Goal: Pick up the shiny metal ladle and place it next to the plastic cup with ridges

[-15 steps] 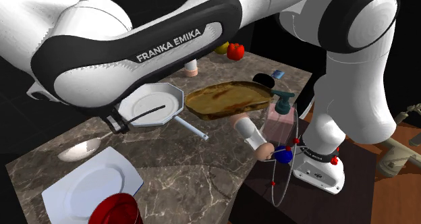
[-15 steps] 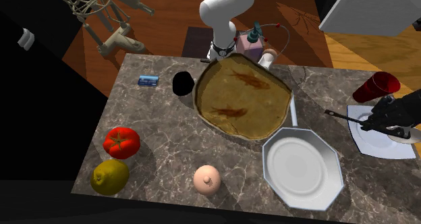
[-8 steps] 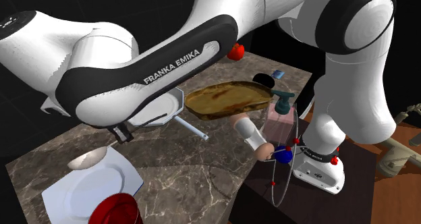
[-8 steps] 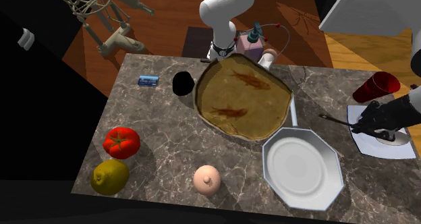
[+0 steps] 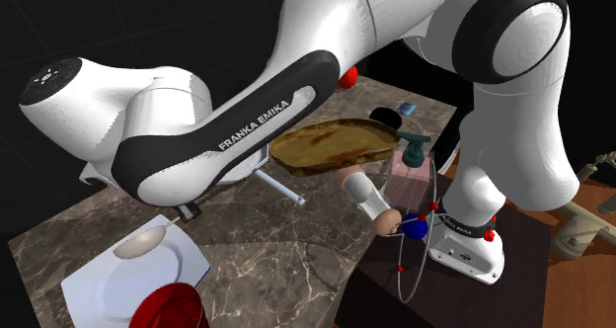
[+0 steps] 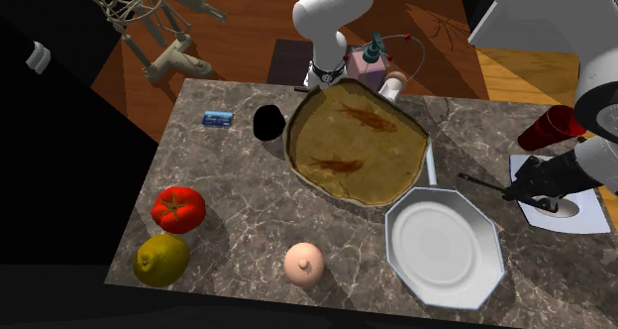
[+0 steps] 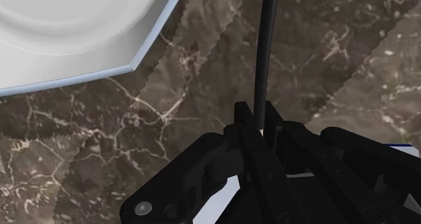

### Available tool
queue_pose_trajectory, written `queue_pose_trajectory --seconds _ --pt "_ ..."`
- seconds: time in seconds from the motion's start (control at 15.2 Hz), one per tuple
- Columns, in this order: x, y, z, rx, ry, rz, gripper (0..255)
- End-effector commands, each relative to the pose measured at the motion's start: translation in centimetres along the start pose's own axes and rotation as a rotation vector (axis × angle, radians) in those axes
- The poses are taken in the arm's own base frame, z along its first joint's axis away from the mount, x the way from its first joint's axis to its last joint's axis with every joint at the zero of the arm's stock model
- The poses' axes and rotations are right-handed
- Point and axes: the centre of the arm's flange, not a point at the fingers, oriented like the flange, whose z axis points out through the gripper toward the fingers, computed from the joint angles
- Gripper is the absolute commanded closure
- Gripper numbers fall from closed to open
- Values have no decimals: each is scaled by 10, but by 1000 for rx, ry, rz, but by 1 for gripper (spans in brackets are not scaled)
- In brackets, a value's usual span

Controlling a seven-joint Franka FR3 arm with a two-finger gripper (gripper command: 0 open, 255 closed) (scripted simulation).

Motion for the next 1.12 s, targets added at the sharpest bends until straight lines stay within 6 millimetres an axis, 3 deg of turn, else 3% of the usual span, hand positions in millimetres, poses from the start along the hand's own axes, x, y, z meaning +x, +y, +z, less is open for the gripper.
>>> queue_pose_trajectory --seconds 0.0,0.13,0.66,0.73,1.06 --pt "3 -1 10 0 0 0 255" --pt "6 -3 25 0 0 0 255" --pt "6 -3 25 0 0 0 255" --pt "6 -3 25 0 0 0 0" --pt "6 -3 25 0 0 0 0"
